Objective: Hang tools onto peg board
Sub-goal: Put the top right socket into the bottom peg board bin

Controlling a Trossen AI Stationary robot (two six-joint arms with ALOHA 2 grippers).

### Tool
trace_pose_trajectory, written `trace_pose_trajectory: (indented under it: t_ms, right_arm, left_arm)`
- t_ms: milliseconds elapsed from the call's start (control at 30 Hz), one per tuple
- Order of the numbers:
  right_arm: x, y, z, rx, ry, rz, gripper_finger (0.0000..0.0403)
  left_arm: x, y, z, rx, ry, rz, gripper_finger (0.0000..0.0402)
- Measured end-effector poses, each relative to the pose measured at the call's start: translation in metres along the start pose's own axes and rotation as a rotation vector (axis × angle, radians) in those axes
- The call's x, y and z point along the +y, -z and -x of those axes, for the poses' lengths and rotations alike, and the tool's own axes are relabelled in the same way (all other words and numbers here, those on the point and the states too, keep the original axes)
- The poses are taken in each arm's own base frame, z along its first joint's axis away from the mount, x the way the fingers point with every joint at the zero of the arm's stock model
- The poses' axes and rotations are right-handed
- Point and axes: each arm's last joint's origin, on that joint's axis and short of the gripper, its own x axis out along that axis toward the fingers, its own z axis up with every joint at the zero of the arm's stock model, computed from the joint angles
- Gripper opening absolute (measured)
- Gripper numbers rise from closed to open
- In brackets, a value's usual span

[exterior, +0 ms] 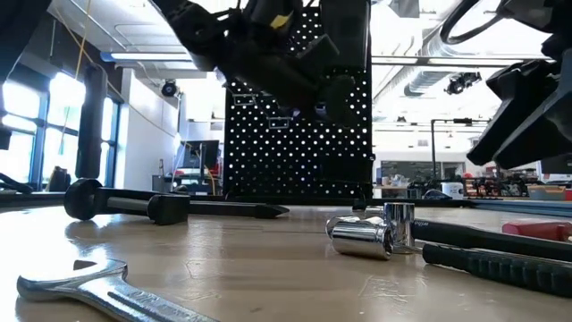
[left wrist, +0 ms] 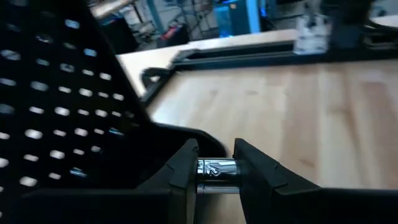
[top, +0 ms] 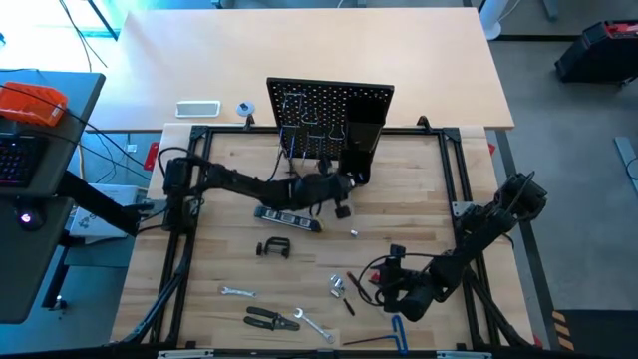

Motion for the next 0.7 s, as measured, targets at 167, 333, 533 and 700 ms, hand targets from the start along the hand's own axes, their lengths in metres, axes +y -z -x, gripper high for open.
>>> trace_pose_trajectory:
  t_ms: [167,333,533,700]
  right_arm:
    - [0.0,0.0,0.0,-0.013,0.016,0.001,0.0161]
    - [-0.001,0.0,0.0,-0.015,0.019,0.001,0.0161]
    - [-0.001,-0.001,0.0,-0.035,0.04,0.004,0.0161]
    - [-0.001,-0.002,0.0,-0.042,0.04,-0.004,0.0161]
  left_arm:
    - [0.023,-0.001,-0.01,0.003,-0.034,0.035,0.0072]
    - [0.032,0.006,-0.014,0.051,-0.02,0.055,0.0073]
    - [0.027,0.018,-0.02,0.083,-0.009,0.041,0.0082]
    - [0.023,0.028,-0.025,0.108,-0.004,0.032,0.0099]
